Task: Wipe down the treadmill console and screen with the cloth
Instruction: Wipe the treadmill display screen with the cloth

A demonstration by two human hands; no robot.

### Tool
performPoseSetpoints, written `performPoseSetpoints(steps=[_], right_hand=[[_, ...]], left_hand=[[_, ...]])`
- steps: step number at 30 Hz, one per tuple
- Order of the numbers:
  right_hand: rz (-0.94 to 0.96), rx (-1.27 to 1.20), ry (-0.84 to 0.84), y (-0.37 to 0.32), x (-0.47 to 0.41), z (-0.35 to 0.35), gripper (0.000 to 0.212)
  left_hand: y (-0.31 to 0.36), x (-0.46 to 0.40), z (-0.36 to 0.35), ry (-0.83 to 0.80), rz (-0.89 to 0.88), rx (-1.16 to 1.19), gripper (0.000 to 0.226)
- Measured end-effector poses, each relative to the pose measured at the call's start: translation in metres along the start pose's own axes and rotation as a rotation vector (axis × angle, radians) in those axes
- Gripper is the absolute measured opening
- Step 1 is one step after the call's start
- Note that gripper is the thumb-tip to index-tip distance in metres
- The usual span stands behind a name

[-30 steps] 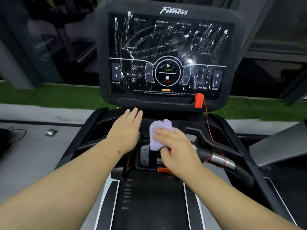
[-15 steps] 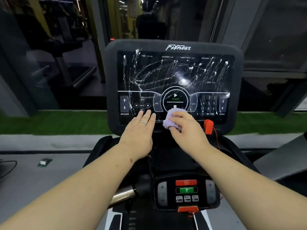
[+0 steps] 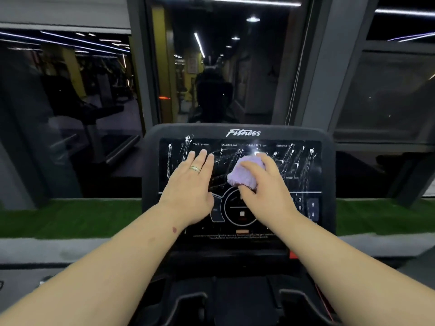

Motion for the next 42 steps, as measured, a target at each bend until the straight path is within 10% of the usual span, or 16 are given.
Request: performPoseSetpoints(steps=[12, 19, 24, 30, 36, 42], right_hand=[[-0.172, 0.117, 0.24, 0.015, -0.094, 0.023, 0.022], [0.173, 0.377, 0.235, -0.022, -0.108, -0.011, 0.023], [-0.387, 0.196, 0.294, 0.054, -0.105, 0.022, 0.024], [0.036, 0.319, 0.21, -0.03, -0.125, -0.011, 0.039], [-0.458, 0.212, 0.352, 0.058, -0.113, 0.032, 0.024], [0.07, 0.371, 0.227, -0.021, -0.121, -0.008, 0.022]], left_hand=[[-0.012, -0.085, 0.04, -0.05, -0.039, -0.246, 0.086], [-0.021, -0.097, 0.027, -0.04, -0.01, -0.14, 0.089], [-0.016, -0.094, 0.024, 0.006, 0.028, -0.092, 0.089], [-0.018, -0.093, 0.028, 0.042, 0.007, -0.104, 0.086], [-0.009, -0.093, 0.029, 0.045, 0.071, -0.041, 0.086], [-0.009, -0.095, 0.033, 0.096, 0.029, -0.079, 0.081]])
Point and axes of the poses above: each hand's wrist, its own x-axis away from the middle knuckle, its own z-axis out of the back of the hand, y = z × x, the point moved 6 cm from there along -x, towards the middle knuckle, and after that the axes turned 13 degrees about x, right-handed, at the moved point
